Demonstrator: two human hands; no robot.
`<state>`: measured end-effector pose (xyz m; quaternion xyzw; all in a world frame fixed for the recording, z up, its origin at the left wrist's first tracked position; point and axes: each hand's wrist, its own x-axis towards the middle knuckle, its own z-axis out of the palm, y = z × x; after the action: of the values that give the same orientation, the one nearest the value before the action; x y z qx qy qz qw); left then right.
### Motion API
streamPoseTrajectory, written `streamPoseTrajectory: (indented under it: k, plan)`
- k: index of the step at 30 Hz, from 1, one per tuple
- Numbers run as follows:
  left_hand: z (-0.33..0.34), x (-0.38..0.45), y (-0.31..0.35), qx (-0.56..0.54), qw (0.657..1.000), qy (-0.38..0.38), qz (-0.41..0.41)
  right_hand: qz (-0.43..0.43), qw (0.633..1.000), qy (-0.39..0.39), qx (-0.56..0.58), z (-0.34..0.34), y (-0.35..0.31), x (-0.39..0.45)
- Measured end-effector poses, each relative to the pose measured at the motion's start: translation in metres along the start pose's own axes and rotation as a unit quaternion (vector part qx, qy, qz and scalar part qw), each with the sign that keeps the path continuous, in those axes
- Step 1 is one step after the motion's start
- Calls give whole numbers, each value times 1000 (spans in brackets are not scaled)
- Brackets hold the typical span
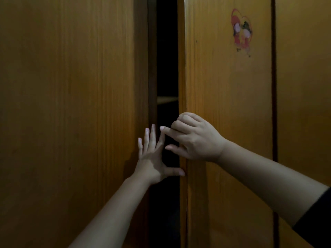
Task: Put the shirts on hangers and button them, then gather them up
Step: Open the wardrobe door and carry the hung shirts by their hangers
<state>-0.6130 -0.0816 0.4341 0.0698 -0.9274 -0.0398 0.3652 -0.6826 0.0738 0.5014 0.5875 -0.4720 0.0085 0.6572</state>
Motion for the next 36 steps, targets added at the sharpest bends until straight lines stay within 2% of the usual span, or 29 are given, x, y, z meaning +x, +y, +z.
streamPoseTrajectory:
  k: [4,10,23,28,33,36]
  plan:
    - [-6,-7,25,-32,997,-5,64,2,998,-54,-44,-34,4,-11]
    - [-11,-19,76,-4,989,-18,148,36,989,-120,-72,-91,12,-35]
    - [2,-36,238,-71,969,-61,229,81,975,-181,-103,-238,51,-122]
    - [23,-35,312,-106,957,-86,256,121,948,-257,-143,-295,72,-166]
    - [44,-26,378,-34,960,-101,259,159,913,-331,-178,-342,100,-213]
    - [64,-17,412,-21,960,-103,258,182,878,-384,-220,-361,118,-241]
